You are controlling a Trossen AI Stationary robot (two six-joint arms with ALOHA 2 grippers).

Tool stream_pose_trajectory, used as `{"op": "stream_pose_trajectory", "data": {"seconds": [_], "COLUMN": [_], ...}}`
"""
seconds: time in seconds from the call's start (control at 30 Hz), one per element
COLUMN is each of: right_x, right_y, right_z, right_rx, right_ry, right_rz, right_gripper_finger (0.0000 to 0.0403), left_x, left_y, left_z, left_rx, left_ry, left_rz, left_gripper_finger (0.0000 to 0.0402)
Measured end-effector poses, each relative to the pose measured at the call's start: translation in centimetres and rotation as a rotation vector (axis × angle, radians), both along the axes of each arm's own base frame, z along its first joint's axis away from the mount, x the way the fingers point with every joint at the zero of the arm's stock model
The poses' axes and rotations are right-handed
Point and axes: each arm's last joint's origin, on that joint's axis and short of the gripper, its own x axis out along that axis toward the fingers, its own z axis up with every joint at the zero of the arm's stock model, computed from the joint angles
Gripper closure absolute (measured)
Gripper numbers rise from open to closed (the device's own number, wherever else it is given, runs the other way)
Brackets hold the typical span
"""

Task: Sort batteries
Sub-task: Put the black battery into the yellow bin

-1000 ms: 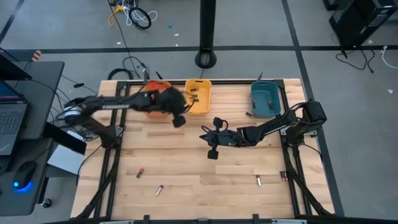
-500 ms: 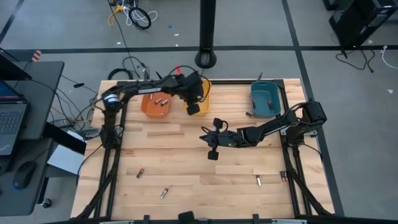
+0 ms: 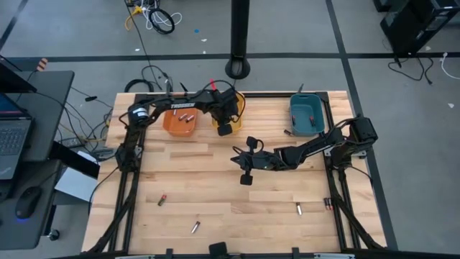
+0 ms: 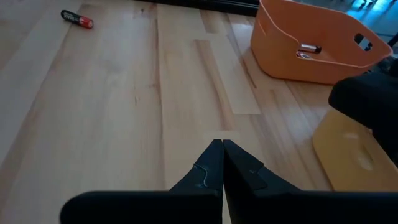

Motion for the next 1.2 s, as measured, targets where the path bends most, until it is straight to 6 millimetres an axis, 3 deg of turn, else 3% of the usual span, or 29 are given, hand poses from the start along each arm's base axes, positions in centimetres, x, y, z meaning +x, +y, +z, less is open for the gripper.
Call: {"op": "stream_pose_trajectory", "data": {"seconds": [0.27,0.53,0.77,0.9,1.03,1.2], "right_x": [0.0,0.0,0.0,0.0,0.0,0.0], "right_y": [0.0,0.0,0.0,0.0,0.0,0.0], "right_z": [0.0,0.0,0.0,0.0,0.0,0.0], "right_rx": [0.002,0.001,0.000,0.000,-0.001,-0.004], "right_ry": [-0.003,-0.002,0.000,-0.001,-0.002,-0.001], "right_rz": [0.000,0.000,0.001,0.001,0.001,0.003], "right_gripper_finger": [0.0392,0.0392,0.0392,0.0392,0.0392,0.0392], "left_x": [0.2,0.2,0.3,0.3,0.1,-0.3], "left_y": [0.3,0.3,0.4,0.4,0.2,-0.7], "left_z": [-2.0,-2.0,-2.0,-1.9,-0.7,3.1], "left_rx": [-0.021,-0.022,-0.015,-0.013,0.056,0.133], "left_ry": [0.046,0.052,0.044,0.044,0.046,-0.018], "left_rz": [0.008,0.021,0.017,0.013,0.022,0.003], "left_gripper_finger": [0.0356,0.0354,0.0278,0.0264,0.0266,0.0285]}}
